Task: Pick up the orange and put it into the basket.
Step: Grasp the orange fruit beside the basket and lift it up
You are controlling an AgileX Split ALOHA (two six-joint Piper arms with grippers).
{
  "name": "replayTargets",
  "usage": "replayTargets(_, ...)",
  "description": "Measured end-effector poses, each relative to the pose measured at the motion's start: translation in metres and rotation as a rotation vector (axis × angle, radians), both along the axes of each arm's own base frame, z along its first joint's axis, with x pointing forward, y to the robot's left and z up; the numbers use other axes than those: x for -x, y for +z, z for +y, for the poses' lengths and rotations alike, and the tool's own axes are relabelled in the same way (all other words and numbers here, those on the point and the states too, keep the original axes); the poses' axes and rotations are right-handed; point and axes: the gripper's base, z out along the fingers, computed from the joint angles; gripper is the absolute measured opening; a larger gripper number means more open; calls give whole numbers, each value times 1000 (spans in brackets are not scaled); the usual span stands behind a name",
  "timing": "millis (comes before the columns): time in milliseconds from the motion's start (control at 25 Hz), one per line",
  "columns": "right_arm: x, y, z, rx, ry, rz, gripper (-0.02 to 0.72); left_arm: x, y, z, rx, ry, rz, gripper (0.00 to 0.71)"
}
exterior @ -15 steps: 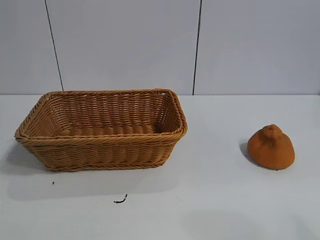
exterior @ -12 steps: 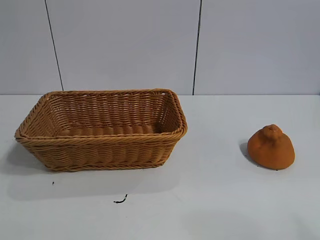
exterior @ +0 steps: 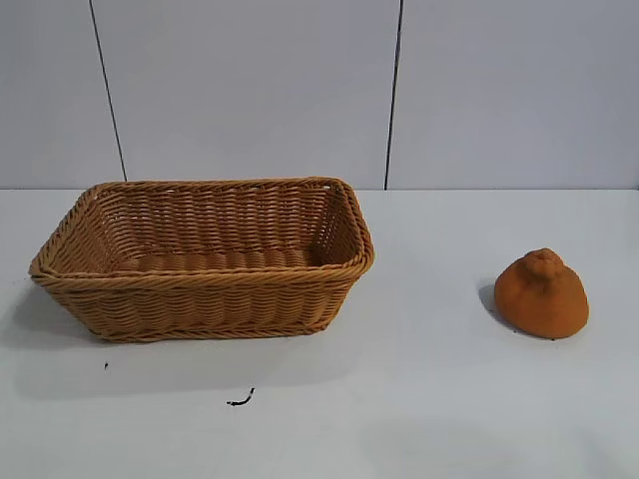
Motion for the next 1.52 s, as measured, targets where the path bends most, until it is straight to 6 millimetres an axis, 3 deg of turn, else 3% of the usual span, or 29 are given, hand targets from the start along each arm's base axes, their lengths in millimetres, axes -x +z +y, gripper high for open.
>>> replayTargets(160, -10, 21, -3, 33, -24, -66, 673, 0, 0, 0, 0, 0, 0, 666)
replayTargets(320, -44, 42, -3, 33, -22, 34, 673, 0, 0, 0, 0, 0, 0, 666)
replayTargets(520, -113, 66, -2, 4, -7, 238, 673, 0, 0, 0, 0, 0, 0, 666)
replayTargets(720, -196, 71, 2, -49, 11, 441, 673, 0, 0, 0, 0, 0, 0, 666)
replayTargets(840, -250, 63, 2, -54, 18, 579, 673, 0, 0, 0, 0, 0, 0, 666)
replayTargets(1000, -305, 49, 3, -53, 34, 694, 673, 0, 0, 0, 0, 0, 0, 666)
replayTargets(1120, -342, 26, 4, -73, 42, 772, 673, 0, 0, 0, 0, 0, 0, 666)
replayTargets(1280, -372, -15, 13, -75, 61, 892, 673, 0, 0, 0, 0, 0, 0, 666)
replayTargets(1520, -391, -77, 32, -55, 94, 1053, 673, 0, 0, 0, 0, 0, 0, 666)
